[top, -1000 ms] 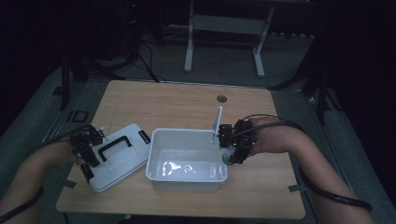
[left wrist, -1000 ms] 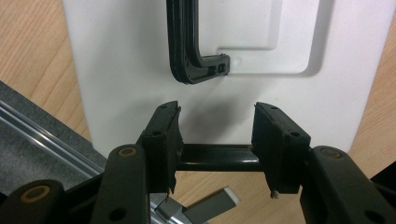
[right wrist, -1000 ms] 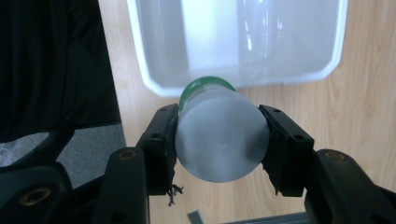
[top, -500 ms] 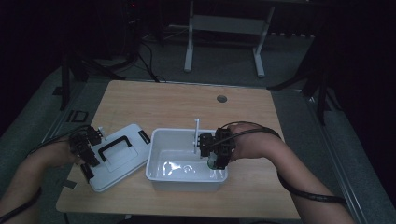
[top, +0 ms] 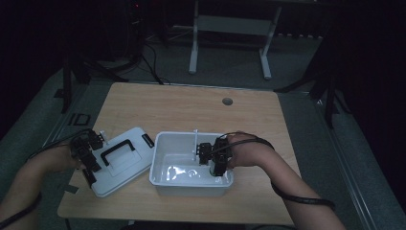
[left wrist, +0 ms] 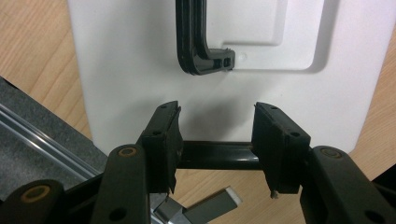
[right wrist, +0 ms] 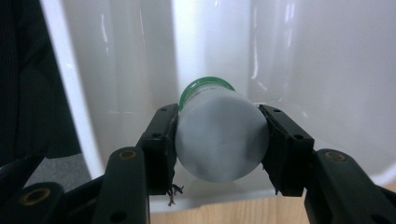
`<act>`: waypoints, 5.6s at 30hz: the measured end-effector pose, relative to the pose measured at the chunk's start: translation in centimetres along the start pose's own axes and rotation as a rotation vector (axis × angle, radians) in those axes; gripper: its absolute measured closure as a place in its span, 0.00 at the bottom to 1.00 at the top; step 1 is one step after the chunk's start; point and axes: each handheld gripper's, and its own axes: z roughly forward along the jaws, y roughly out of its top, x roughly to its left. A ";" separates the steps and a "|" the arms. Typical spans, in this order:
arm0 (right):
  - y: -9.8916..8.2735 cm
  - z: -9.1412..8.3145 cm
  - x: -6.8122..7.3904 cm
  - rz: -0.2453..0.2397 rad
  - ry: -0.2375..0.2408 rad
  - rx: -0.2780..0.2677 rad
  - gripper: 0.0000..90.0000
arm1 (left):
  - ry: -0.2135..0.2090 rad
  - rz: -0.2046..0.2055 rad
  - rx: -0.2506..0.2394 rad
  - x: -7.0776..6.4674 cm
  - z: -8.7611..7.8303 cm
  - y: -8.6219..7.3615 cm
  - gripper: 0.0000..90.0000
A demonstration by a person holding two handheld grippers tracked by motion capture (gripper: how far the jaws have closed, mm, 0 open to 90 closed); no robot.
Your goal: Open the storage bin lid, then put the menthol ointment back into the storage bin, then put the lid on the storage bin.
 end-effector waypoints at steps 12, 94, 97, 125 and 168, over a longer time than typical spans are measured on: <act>0.8 2.4 -0.2 0.008 0.017 0.009 0.55 | -0.010 -0.001 -0.011 0.0 0.1 0.0 0.57; -2.4 -2.2 -1.3 -0.016 -0.028 -0.107 0.16 | 0.006 0.005 0.014 -0.2 0.7 0.2 0.56; -3.9 -2.7 -1.5 0.006 -0.043 -0.117 0.16 | 0.007 0.005 0.015 -0.3 0.8 0.2 0.56; -15.7 5.2 -1.4 0.240 0.045 -0.016 0.16 | 0.005 0.024 0.003 -0.1 0.8 2.4 0.56; -15.7 6.8 -1.5 0.263 0.059 -0.017 0.16 | -0.029 0.030 0.019 -0.6 -0.5 2.6 0.93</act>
